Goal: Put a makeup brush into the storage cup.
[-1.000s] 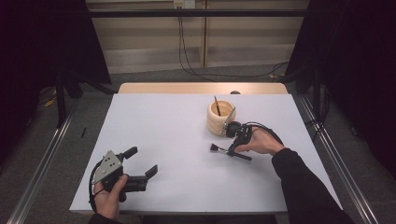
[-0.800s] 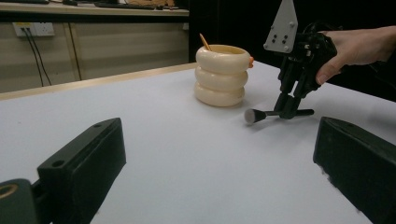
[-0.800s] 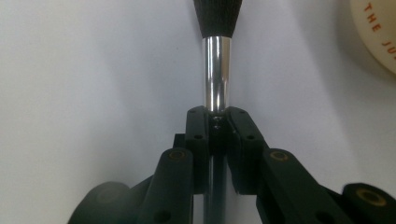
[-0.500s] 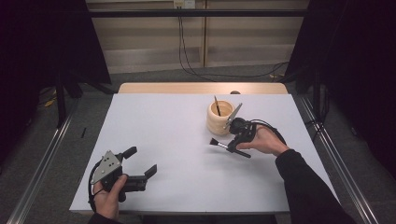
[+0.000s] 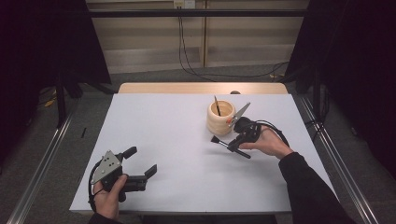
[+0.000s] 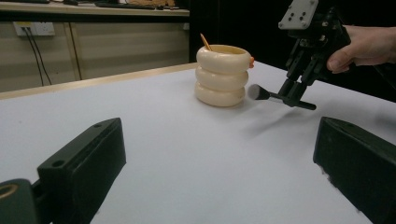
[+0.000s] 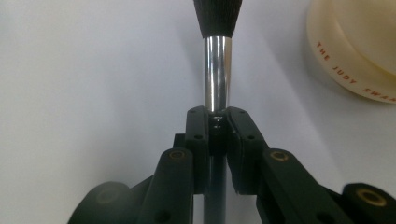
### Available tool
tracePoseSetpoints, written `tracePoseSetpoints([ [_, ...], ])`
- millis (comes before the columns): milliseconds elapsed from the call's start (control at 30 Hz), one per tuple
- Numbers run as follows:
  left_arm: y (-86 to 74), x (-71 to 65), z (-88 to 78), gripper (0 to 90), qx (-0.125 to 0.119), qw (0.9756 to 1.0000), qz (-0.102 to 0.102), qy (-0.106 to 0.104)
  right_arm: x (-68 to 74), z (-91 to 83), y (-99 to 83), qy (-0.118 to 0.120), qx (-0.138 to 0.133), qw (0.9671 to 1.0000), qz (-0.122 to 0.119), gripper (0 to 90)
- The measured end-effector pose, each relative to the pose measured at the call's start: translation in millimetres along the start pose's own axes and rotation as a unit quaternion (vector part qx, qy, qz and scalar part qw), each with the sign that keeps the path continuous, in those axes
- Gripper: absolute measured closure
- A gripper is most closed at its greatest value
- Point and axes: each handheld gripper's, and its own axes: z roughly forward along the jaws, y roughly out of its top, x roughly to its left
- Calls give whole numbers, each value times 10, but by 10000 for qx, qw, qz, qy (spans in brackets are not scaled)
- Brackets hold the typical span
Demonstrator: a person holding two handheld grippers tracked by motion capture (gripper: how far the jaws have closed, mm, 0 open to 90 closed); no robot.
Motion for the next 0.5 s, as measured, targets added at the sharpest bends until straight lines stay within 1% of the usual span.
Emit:
tracePoseSetpoints([
  [67, 1, -2, -1, 23, -4, 10000, 17, -16, 13, -14, -10, 8, -39, 10000, -10, 800],
  [133, 0, -3, -1, 24, 3, 10000, 18, 9, 18, -32, -21, 22, -164, 9999, -33, 800],
  [167, -1, -4, 1, 23, -6, 10000, -7, -7, 29, -41, -27, 39, -225, 9997, 8, 800],
  [200, -1, -2, 0, 23, -5, 10000, -5, 2, 36, -48, -32, 9, -315, 9995, 5, 800],
  [267, -1, -1, 0, 23, -6, 10000, -9, 5, 50, -58, -46, 45, -420, 9991, 3, 800],
  [300, -1, -3, 1, 23, -4, 10000, -3, -4, 62, -70, -50, -6, -419, 9991, 70, 800],
  [333, 0, -5, 2, 24, -4, 10000, -3, -2, 58, -76, -54, 6, -476, 9989, 34, 800],
  [367, 1, -5, -1, 23, 3, 10000, 17, 11, 62, -94, -59, -26, -531, 9986, 60, 800],
  [433, 0, -4, 0, 23, -10, 10000, -1, -23, 59, -129, -66, -8, -650, 9979, 71, 800],
  [500, -2, -4, -5, 23, -9, 10000, -11, -17, 49, -165, -77, -14, -840, 9965, 48, 800],
])
